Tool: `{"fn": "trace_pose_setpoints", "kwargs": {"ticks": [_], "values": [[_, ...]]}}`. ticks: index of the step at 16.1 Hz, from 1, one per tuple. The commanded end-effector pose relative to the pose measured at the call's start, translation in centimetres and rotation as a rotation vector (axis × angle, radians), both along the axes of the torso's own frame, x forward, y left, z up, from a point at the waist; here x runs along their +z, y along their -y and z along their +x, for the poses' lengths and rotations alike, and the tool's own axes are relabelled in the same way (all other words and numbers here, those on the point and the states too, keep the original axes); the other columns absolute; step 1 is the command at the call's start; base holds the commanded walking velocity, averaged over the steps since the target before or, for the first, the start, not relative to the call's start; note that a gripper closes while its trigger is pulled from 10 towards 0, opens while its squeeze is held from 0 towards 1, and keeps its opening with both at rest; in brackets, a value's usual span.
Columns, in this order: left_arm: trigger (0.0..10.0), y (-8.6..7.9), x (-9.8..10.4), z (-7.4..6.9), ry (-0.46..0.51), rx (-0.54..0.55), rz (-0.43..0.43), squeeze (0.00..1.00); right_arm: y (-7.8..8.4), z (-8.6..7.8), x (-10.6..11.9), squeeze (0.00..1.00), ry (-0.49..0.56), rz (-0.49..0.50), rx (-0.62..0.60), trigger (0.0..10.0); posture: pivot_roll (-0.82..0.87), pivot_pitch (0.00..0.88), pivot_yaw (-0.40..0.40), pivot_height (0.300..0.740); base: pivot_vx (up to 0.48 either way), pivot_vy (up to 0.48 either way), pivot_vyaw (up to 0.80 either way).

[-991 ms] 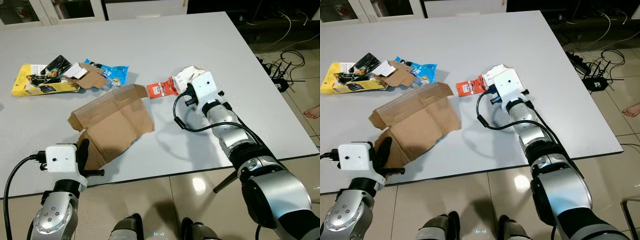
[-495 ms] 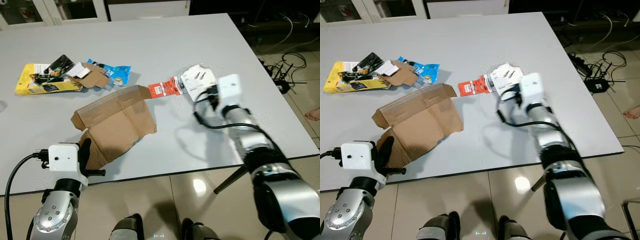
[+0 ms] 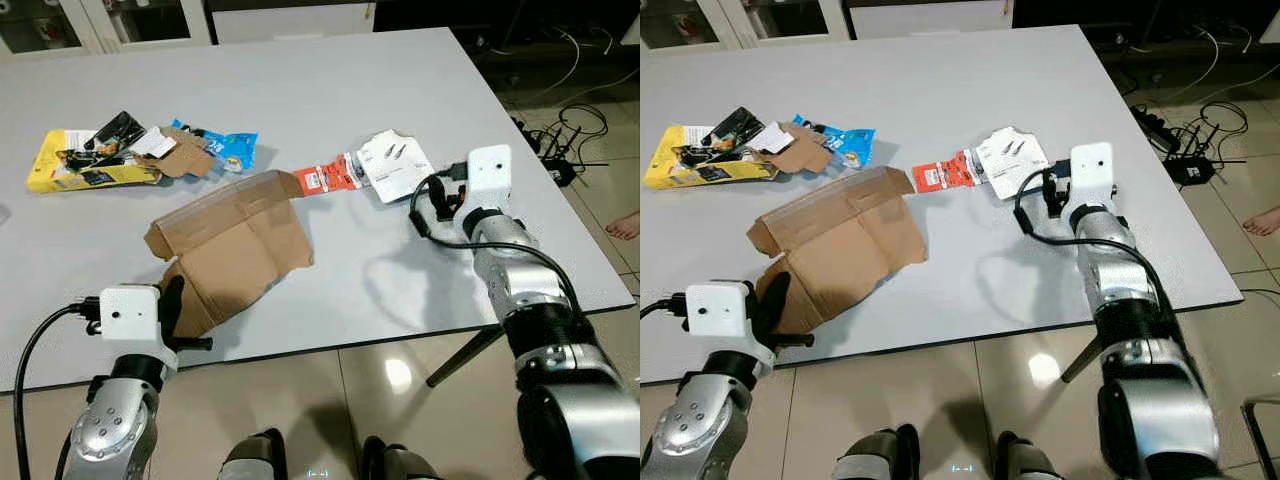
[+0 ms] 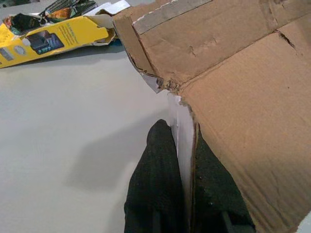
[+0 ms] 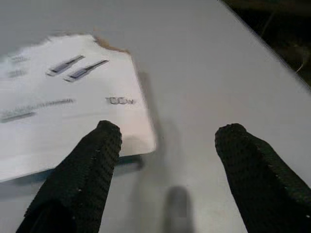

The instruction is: Picking trash to rubbish bin

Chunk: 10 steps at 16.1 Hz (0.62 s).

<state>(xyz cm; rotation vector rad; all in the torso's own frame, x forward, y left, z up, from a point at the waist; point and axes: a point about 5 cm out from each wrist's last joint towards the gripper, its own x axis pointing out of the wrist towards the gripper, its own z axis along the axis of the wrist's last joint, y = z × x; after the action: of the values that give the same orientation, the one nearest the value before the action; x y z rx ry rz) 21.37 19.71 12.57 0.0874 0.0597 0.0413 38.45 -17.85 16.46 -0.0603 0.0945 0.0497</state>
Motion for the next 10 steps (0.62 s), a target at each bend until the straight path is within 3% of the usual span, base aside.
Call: {"fn": "trace_pose_setpoints", "kwargs": {"ticks": [1, 2, 4, 10], "values": [[10.0, 0.0, -0.8, -0.1, -0.04, -0.004, -0.015, 0.0, -0.4, -0.4, -0.9, 1.0, -0.067, 0.147, 0.006, 10.0, 0.06, 0.171, 0.025, 0.74, 0.0, 0.0, 0.0], [10.0, 0.0, -0.8, 0.0, -0.041, -0.002, -0.019, 0.0, -1.0, -0.6, -1.2, 1.0, -0.104, 0.286, 0.011, 10.0, 0.06, 0.169, 0.025, 0.74, 0.0, 0.0, 0.0], [10.0, 0.0, -0.8, 0.1, -0.041, -0.001, -0.023, 0.0, -1.7, -0.9, -1.2, 1.0, -0.141, 0.422, 0.027, 10.0, 0.06, 0.165, 0.025, 0.74, 0.0, 0.0, 0.0], [10.0, 0.0, -1.1, 0.1, -0.05, 0.009, -0.039, 0.0, -2.2, -1.4, -1.2, 1.0, -0.168, 0.487, 0.017, 10.0, 0.06, 0.164, 0.023, 0.74, 0.0, 0.0, 0.0]]}}
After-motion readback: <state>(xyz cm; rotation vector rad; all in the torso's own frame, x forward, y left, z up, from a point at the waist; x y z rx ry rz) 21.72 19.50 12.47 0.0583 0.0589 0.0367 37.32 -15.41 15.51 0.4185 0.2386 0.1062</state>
